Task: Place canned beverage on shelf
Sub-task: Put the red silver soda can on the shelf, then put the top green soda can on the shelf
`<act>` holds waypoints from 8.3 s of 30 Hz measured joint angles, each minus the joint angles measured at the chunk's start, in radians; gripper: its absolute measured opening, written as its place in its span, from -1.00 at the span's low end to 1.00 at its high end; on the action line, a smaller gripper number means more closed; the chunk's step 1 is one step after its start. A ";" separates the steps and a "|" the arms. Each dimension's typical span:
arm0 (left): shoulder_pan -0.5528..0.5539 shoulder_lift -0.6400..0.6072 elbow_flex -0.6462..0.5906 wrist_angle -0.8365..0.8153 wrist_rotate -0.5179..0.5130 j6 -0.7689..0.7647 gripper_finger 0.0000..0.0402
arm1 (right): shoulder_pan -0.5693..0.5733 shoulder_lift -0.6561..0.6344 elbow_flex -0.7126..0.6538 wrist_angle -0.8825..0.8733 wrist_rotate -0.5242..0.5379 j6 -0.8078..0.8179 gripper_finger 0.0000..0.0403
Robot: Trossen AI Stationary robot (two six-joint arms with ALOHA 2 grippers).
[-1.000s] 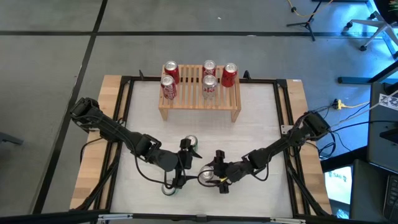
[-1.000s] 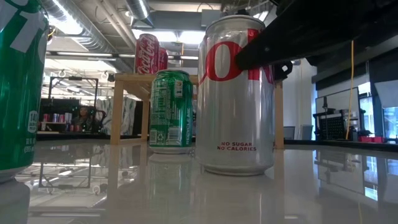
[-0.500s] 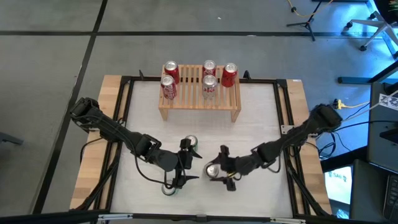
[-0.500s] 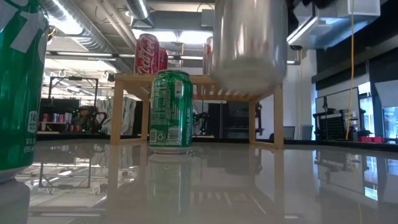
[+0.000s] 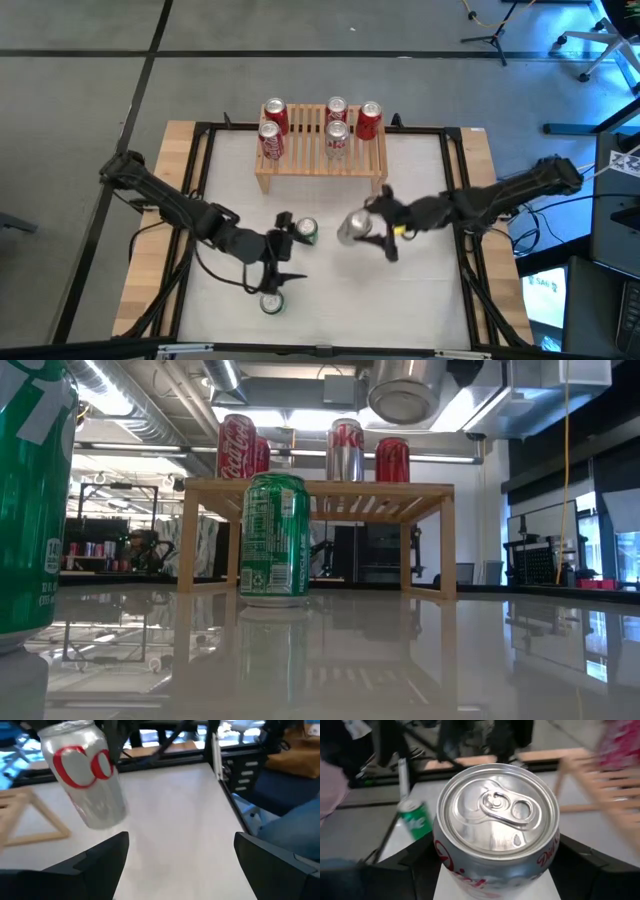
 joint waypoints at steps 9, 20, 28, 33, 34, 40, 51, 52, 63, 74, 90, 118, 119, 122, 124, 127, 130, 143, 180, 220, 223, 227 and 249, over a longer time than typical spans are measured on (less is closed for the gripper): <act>0.035 -0.126 -0.032 -0.054 -0.062 0.107 0.75 | -0.205 -0.125 0.001 -0.059 -0.095 -0.094 0.45; 0.180 -0.332 -0.438 0.327 0.042 0.072 0.75 | -0.512 -0.138 0.001 -0.071 -0.284 -0.209 0.45; 0.259 -0.347 -0.515 0.439 0.160 0.069 0.75 | -0.736 -0.137 0.001 -0.070 -0.469 -0.218 0.44; 0.288 -0.344 -0.515 0.438 0.193 0.069 0.75 | -0.837 -0.133 0.001 -0.080 -0.540 -0.223 0.45; 0.292 -0.344 -0.515 0.439 0.193 0.069 0.75 | -0.852 -0.133 0.001 -0.088 -0.549 -0.228 0.45; 0.305 -0.344 -0.515 0.438 0.193 0.069 0.75 | -0.900 -0.121 0.002 -0.130 -0.556 -0.248 0.44; 0.306 -0.344 -0.515 0.437 0.192 0.079 0.75 | -0.898 -0.026 0.002 -0.095 -0.557 -0.270 0.45; 0.306 -0.344 -0.515 0.437 0.192 0.079 0.75 | -0.898 -0.023 0.002 -0.093 -0.556 -0.271 0.45; 0.306 -0.344 -0.515 0.437 0.192 0.080 0.75 | -0.898 -0.021 0.002 -0.094 -0.548 -0.274 0.51; 0.306 -0.343 -0.515 0.436 0.192 0.080 0.75 | -0.898 -0.021 0.002 -0.096 -0.546 -0.273 0.52; 0.306 -0.343 -0.514 0.436 0.192 0.080 0.75 | -0.898 -0.021 0.002 -0.097 -0.546 -0.270 0.53; 0.305 -0.343 -0.514 0.436 0.192 0.080 0.75 | -0.898 -0.021 0.002 -0.097 -0.531 -0.269 0.97; 0.305 -0.343 -0.514 0.436 0.192 0.081 0.75 | -0.897 -0.021 0.002 -0.097 -0.523 -0.269 0.97; 0.305 -0.343 -0.514 0.436 0.192 0.080 0.75 | -0.897 -0.021 0.002 -0.097 -0.511 -0.269 0.94; 0.305 -0.343 -0.514 0.436 0.192 0.081 0.75 | -0.897 -0.021 0.002 -0.097 -0.510 -0.269 0.92; 0.305 -0.343 -0.514 0.436 0.192 0.081 0.75 | -0.898 -0.030 0.002 -0.111 -0.504 -0.270 0.92; 0.305 -0.343 -0.514 0.435 0.191 0.081 0.75 | -0.898 -0.051 0.002 -0.133 -0.483 -0.270 0.92; 0.305 -0.343 -0.514 0.435 0.191 0.081 0.75 | -0.898 -0.136 0.002 -0.174 -0.450 -0.270 0.91; 0.263 -0.137 -0.207 0.352 -0.035 -0.028 0.72 | -0.761 -0.363 0.000 -0.517 -0.600 -0.156 0.91; 0.216 0.203 -0.143 -0.104 -0.159 -0.523 0.72 | -0.360 -0.202 0.000 -0.516 -0.503 -0.159 0.91; 0.216 0.202 -0.143 -0.103 -0.156 -0.523 0.72 | -0.360 -0.196 0.000 -0.512 -0.503 -0.160 0.91; 0.217 0.202 -0.143 -0.106 -0.113 -0.523 0.72 | -0.360 -0.187 0.000 -0.510 -0.503 -0.162 0.91; 0.259 0.201 -0.143 -0.115 0.050 -0.514 0.44 | -0.361 -0.163 0.000 -0.509 -0.502 -0.165 0.91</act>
